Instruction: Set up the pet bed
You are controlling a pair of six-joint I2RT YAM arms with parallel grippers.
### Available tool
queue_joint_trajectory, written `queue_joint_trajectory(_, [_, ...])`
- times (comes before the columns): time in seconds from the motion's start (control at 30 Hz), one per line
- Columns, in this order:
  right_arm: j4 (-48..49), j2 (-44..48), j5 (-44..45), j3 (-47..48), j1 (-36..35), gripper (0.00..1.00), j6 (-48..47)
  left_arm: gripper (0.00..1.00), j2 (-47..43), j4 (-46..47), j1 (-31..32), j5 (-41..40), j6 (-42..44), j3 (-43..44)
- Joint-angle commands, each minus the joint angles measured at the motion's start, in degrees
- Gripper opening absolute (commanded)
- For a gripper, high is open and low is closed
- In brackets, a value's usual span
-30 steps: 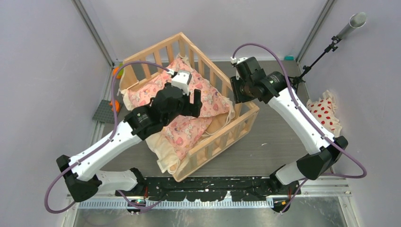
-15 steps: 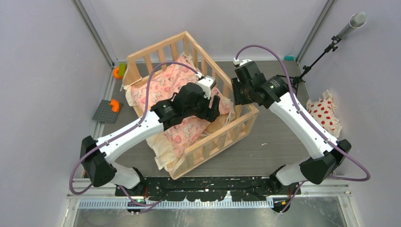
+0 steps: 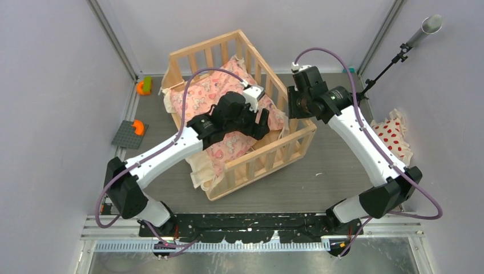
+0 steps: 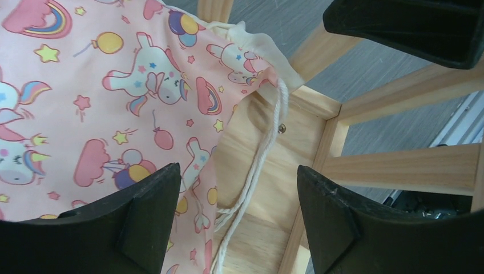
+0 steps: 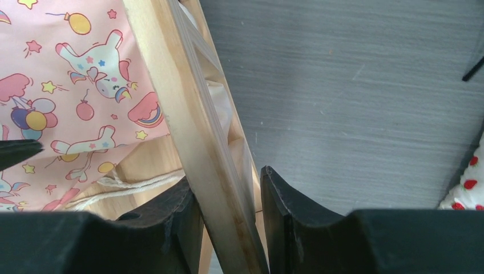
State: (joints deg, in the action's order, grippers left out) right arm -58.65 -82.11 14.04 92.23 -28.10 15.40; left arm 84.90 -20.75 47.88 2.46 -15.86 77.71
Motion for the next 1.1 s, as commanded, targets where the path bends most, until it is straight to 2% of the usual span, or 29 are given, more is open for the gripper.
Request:
queue_joint_trajectory(0.0, [17.5, -1.4, 1.0, 5.6, 1.1, 0.05, 4.5, 0.77, 2.3, 5.0, -1.7, 4.0, 1.4, 3.0])
queue_joint_trajectory(0.13, [17.9, 2.3, -0.3, 3.9, 1.1, 0.3, 2.3, 0.79, 5.8, 6.1, -2.4, 7.5, 1.3, 5.2])
queue_joint_trajectory(0.23, [17.7, 6.2, -0.8, 2.5, 1.1, 0.39, 0.7, 0.8, 8.0, 8.4, -2.6, 9.8, 0.8, 5.6])
queue_joint_trajectory(0.43, [14.8, 12.3, 0.0, 2.4, 1.0, 0.42, 0.1, 0.7, 11.0, 12.3, -2.7, 16.1, -0.9, 5.0])
queue_joint_trajectory(0.7, [12.2, 19.8, 1.0, 2.8, 1.0, 0.47, -1.1, 0.7, 15.3, 16.9, -2.7, 16.6, 0.6, 3.3])
queue_joint_trajectory(0.93, [10.7, 24.2, 3.6, 0.8, 1.0, 0.47, -2.1, 0.57, 18.4, 16.6, -2.4, 18.9, 0.3, 4.1])
queue_joint_trajectory(1.07, [10.6, 26.1, 5.6, -1.3, 1.1, 0.47, -2.8, 0.56, 19.2, 17.3, -1.1, 19.5, 0.6, 2.7])
